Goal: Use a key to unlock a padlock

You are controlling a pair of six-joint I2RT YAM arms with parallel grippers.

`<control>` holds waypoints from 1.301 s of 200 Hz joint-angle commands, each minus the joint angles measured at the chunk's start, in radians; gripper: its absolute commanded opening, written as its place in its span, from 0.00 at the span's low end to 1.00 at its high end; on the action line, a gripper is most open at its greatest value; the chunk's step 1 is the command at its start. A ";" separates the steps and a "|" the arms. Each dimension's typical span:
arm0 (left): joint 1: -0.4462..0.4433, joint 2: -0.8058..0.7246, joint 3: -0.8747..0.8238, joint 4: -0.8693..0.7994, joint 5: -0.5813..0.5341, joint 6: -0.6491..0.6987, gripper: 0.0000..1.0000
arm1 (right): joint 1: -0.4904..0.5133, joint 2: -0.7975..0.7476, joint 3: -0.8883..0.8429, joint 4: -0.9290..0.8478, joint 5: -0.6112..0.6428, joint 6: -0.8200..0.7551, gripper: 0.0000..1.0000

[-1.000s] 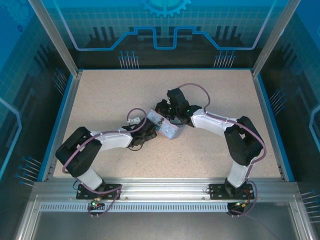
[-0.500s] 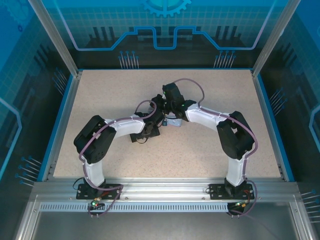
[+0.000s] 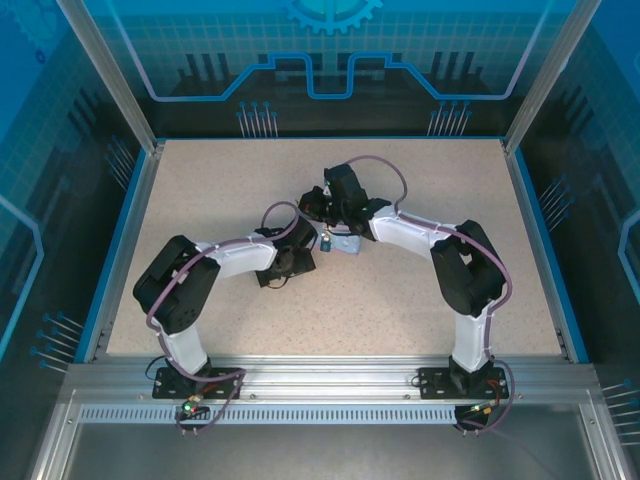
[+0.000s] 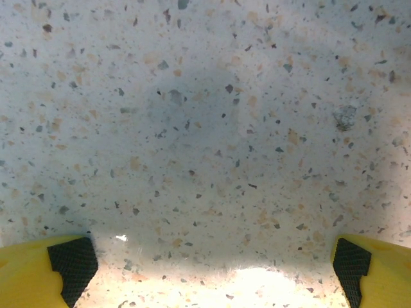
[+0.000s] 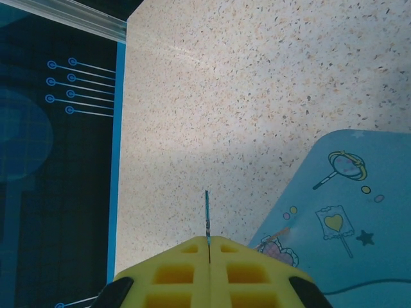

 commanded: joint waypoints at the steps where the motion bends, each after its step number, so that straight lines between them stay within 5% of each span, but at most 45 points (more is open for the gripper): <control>1: -0.033 0.165 -0.126 0.295 0.451 -0.072 0.99 | 0.003 0.057 -0.067 -0.095 -0.001 0.007 0.00; 68: -0.053 0.149 -0.106 0.059 0.466 -0.148 0.99 | 0.004 0.054 -0.096 -0.066 -0.005 0.011 0.00; 128: -0.059 0.017 0.098 -0.297 0.287 -0.070 0.99 | 0.003 0.076 -0.111 -0.016 -0.022 0.035 0.00; 209: -0.067 -0.124 0.020 -0.325 0.302 -0.102 0.99 | -0.009 0.092 -0.115 0.015 -0.044 0.040 0.00; 260: -0.069 -0.273 -0.014 -0.201 0.255 -0.052 0.99 | -0.048 0.055 -0.106 0.008 -0.065 0.027 0.00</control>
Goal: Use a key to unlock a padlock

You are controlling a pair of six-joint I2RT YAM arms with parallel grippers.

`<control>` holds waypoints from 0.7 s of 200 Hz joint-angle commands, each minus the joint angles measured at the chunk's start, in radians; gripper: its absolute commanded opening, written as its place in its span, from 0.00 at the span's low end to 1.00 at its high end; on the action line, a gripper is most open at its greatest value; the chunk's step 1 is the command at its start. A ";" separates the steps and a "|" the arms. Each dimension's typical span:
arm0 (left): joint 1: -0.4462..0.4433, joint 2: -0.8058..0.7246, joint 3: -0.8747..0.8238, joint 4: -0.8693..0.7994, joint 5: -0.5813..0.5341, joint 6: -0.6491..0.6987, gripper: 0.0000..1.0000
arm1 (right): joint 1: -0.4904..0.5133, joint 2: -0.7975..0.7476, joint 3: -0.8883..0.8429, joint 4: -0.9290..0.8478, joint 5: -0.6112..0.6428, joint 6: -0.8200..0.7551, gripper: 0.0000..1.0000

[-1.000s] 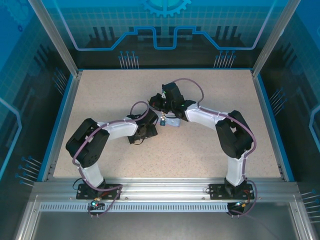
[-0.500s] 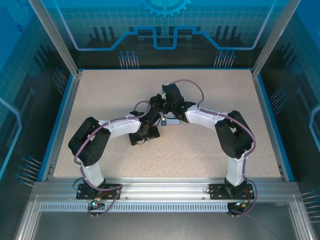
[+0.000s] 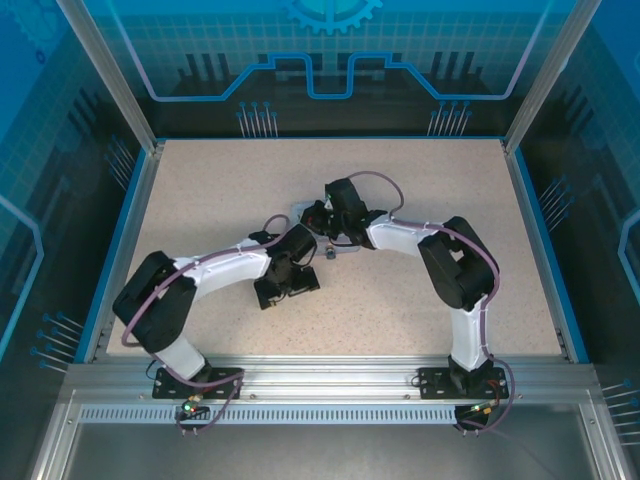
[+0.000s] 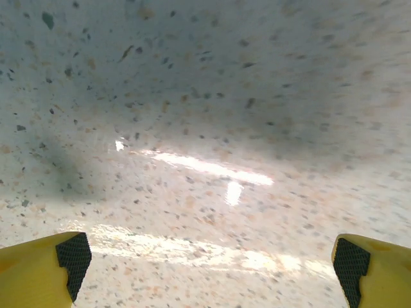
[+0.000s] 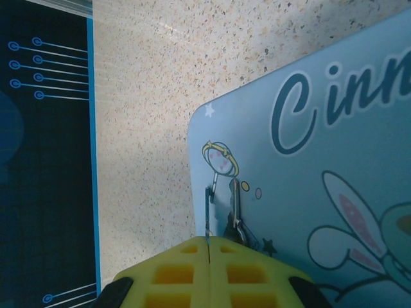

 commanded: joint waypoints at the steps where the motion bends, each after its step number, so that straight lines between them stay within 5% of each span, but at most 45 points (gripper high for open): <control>1: -0.003 -0.073 -0.023 0.068 -0.006 0.026 0.99 | -0.035 -0.006 -0.017 -0.090 -0.004 -0.010 0.00; 64: -0.009 -0.159 -0.139 0.477 -0.051 0.173 0.99 | -0.119 -0.068 0.026 -0.191 -0.027 -0.084 0.00; 140: -0.035 0.045 -0.200 0.936 -0.024 0.398 0.95 | -0.182 -0.101 -0.035 -0.214 -0.053 -0.136 0.00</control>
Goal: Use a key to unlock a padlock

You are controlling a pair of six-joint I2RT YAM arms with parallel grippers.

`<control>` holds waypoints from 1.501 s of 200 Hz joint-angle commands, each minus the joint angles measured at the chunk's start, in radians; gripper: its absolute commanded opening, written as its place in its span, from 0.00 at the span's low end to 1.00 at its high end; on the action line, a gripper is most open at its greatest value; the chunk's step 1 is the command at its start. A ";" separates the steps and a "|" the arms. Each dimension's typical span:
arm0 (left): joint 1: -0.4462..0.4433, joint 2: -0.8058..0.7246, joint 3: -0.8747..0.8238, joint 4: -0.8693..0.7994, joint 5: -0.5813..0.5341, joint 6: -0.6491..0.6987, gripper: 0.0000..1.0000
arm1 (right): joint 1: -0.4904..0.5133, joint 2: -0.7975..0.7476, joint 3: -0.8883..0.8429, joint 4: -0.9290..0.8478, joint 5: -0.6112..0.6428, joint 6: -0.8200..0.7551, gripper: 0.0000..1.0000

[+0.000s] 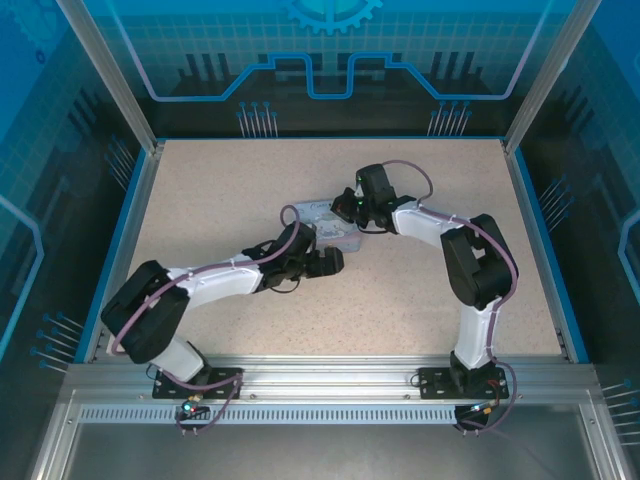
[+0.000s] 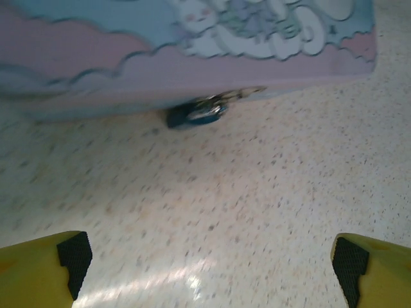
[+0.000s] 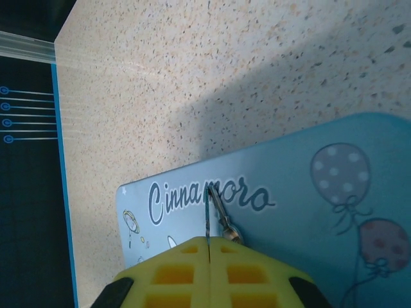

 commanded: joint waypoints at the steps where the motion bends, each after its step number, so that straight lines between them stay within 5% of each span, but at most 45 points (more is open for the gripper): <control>1: -0.009 0.063 -0.026 0.195 0.002 0.098 0.95 | -0.012 -0.035 -0.033 -0.047 -0.022 -0.034 0.00; 181: -0.009 0.303 0.003 0.448 -0.207 0.370 0.86 | -0.016 -0.082 -0.101 -0.024 -0.046 -0.021 0.00; 300: 0.025 0.361 0.026 0.696 0.019 0.155 0.87 | -0.017 -0.053 -0.112 -0.035 -0.045 -0.039 0.00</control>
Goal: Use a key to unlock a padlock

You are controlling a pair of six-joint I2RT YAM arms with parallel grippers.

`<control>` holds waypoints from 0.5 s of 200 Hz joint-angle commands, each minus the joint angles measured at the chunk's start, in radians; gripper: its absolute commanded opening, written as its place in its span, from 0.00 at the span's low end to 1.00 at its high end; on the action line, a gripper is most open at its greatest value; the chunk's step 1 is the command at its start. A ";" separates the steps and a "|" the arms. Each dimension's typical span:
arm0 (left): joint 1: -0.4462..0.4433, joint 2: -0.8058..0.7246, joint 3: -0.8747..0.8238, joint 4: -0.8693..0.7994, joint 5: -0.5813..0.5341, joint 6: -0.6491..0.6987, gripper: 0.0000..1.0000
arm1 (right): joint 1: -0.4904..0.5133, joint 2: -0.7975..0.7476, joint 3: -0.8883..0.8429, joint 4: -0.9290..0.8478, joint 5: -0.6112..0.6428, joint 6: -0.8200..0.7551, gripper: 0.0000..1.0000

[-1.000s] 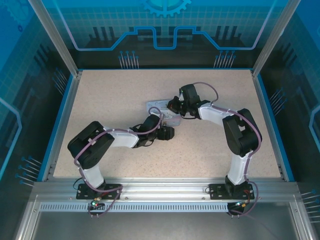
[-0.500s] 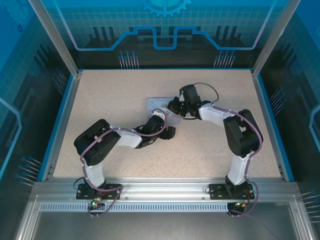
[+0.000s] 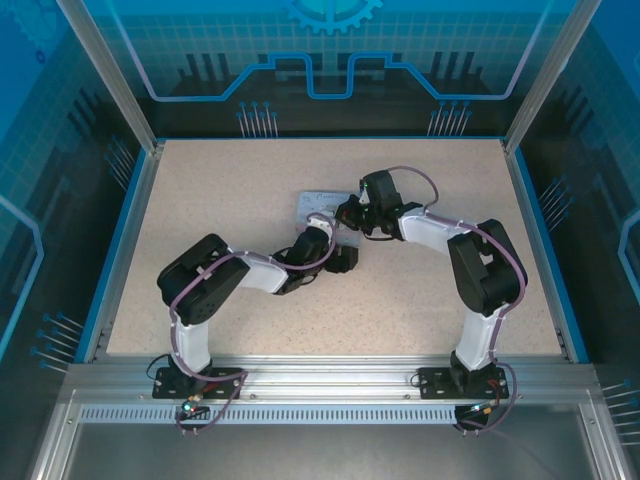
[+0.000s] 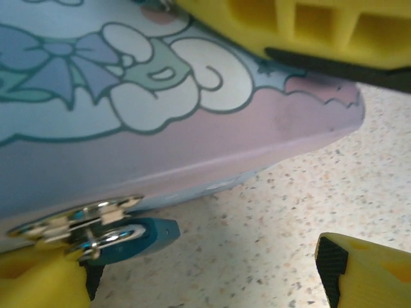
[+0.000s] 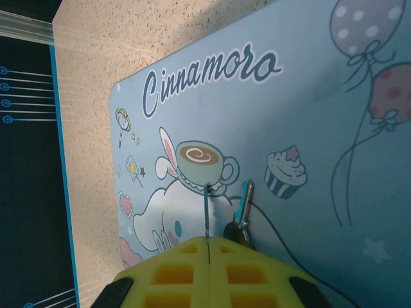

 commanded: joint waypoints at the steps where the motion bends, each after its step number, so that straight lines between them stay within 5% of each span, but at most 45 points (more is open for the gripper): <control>1: 0.026 0.030 0.014 0.125 0.079 -0.086 0.87 | -0.010 0.008 -0.017 -0.054 -0.002 -0.020 0.00; 100: 0.063 0.087 -0.003 0.172 0.063 -0.225 0.77 | -0.012 0.018 -0.025 -0.041 -0.005 -0.017 0.00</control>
